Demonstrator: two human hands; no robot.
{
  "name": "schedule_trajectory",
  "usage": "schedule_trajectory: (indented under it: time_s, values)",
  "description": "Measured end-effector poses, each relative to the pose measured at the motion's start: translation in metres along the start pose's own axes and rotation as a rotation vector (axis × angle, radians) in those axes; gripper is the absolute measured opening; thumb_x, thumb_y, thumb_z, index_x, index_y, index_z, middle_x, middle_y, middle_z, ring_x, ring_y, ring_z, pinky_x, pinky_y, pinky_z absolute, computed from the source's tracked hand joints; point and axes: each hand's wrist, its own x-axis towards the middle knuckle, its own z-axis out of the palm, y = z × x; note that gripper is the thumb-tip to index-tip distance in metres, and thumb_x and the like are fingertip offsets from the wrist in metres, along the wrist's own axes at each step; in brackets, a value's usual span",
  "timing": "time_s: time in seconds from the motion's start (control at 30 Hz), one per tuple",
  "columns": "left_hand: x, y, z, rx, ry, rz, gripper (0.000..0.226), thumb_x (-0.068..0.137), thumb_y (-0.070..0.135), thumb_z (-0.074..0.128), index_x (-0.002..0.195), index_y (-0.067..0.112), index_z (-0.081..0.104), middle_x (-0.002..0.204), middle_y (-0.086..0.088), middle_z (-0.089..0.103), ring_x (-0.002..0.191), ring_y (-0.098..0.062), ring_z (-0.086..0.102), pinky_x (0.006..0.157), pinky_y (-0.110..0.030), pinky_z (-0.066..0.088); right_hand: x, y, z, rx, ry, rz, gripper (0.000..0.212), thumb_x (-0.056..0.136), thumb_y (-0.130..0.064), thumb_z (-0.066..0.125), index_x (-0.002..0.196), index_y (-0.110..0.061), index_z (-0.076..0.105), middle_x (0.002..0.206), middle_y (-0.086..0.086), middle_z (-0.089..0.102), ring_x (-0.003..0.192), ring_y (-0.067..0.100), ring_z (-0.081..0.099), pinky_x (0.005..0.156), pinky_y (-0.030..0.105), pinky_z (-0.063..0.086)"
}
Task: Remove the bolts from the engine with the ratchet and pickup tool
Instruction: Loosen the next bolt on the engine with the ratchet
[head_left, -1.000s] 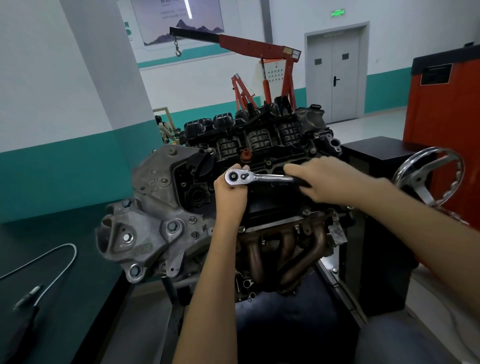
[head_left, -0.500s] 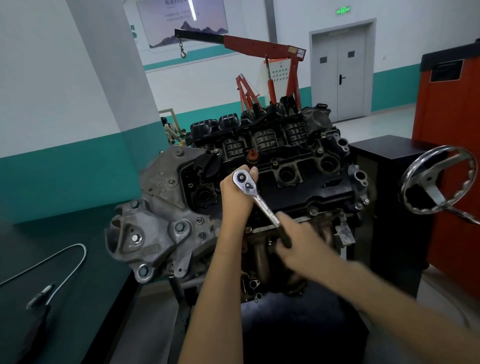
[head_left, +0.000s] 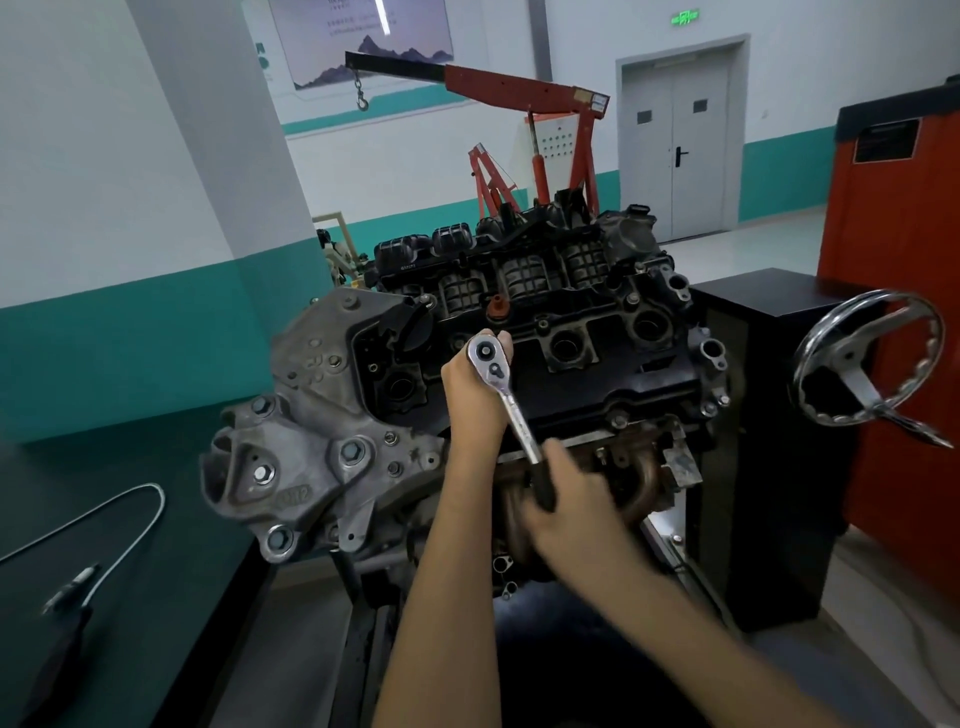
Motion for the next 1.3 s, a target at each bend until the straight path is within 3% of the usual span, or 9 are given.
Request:
schedule_trajectory:
  time_s: [0.17,0.3,0.43,0.5,0.67,0.87,1.0,1.13,1.3]
  values:
    - [0.000,-0.001,-0.006,0.090,-0.027,0.057,0.049,0.096,0.009,0.057,0.060,0.026,0.029,0.060,0.010,0.028,0.063,-0.011,0.030,0.064,-0.030,0.028,-0.002,-0.015,0.031,0.187,-0.010,0.040,0.023,0.085,-0.003,0.053,0.102,-0.018,0.046,0.062,-0.004,0.050,0.051,0.005,0.052,0.047,0.009,0.038]
    - [0.002,0.000,-0.009,0.118,-0.143,0.055,0.057,0.095,0.012,0.059,0.048,0.037,0.039,0.050,0.017,0.036,0.056,-0.001,0.032,0.059,-0.019,0.030,0.023,0.011,-0.042,-0.170,-0.186,-0.083,0.036,0.081,-0.004,0.058,0.115,-0.016,0.052,0.061,-0.005,0.047,0.048,0.004,0.045,0.045,0.008,0.036]
    - [0.001,0.003,-0.012,0.109,-0.154,0.099,0.051,0.092,0.006,0.056,0.049,0.033,0.051,0.053,0.015,0.048,0.063,-0.002,0.043,0.065,-0.026,0.038,0.078,0.005,-0.119,-0.592,-0.345,-0.250,0.036,0.084,-0.010,0.060,0.094,-0.039,0.043,0.061,-0.010,0.050,0.047,0.004,0.052,0.044,0.013,0.033]
    - [0.000,0.002,-0.014,0.091,-0.128,0.081,0.051,0.092,0.003,0.055,0.050,0.031,0.050,0.053,0.015,0.049,0.062,-0.001,0.045,0.065,-0.024,0.039,0.088,-0.001,-0.124,-0.710,-0.345,-0.300,0.031,0.084,-0.013,0.060,0.092,-0.037,0.042,0.061,-0.010,0.049,0.049,0.000,0.049,0.046,0.014,0.031]
    - [-0.008,0.002,-0.010,0.055,-0.069,0.080,0.047,0.096,0.012,0.058,0.060,0.019,0.029,0.057,0.007,0.030,0.060,-0.011,0.028,0.057,-0.028,0.026,0.022,0.004,-0.051,-0.177,-0.168,-0.110,0.028,0.082,-0.009,0.060,0.080,-0.026,0.038,0.056,-0.004,0.046,0.045,0.006,0.044,0.045,0.018,0.035]
    - [0.002,-0.002,-0.017,0.300,-0.016,-0.003,0.045,0.093,0.029,0.061,0.073,-0.008,0.047,0.065,-0.012,0.049,0.060,-0.015,0.042,0.050,-0.013,0.033,-0.002,-0.018,0.027,0.104,-0.053,0.030,0.021,0.084,-0.004,0.053,0.096,-0.019,0.044,0.066,0.001,0.051,0.054,0.010,0.052,0.052,0.023,0.048]
    - [-0.003,0.001,-0.025,0.127,-0.109,0.051,0.038,0.090,0.026,0.066,0.066,0.003,0.048,0.067,-0.018,0.056,0.063,-0.012,0.050,0.061,-0.019,0.042,0.018,-0.001,-0.024,-0.152,-0.199,-0.047,0.029,0.082,-0.008,0.055,0.106,-0.024,0.048,0.070,-0.001,0.051,0.057,0.007,0.048,0.049,0.008,0.036]
    - [0.003,0.010,-0.023,0.183,-0.257,0.119,0.027,0.090,0.022,0.067,0.069,0.006,0.062,0.072,-0.002,0.069,0.071,-0.013,0.064,0.068,-0.024,0.050,0.065,0.004,-0.098,-0.534,-0.335,-0.221,0.033,0.082,-0.009,0.059,0.110,-0.026,0.053,0.067,-0.007,0.051,0.052,0.005,0.050,0.050,0.015,0.037]
    - [-0.005,0.008,-0.019,0.051,-0.240,0.082,0.048,0.096,0.016,0.059,0.056,0.020,0.033,0.054,0.009,0.033,0.054,-0.005,0.034,0.059,-0.014,0.035,0.080,0.007,-0.110,-0.727,-0.246,-0.302,0.026,0.083,-0.015,0.058,0.103,-0.028,0.047,0.064,-0.009,0.046,0.062,0.019,0.057,0.056,0.027,0.039]
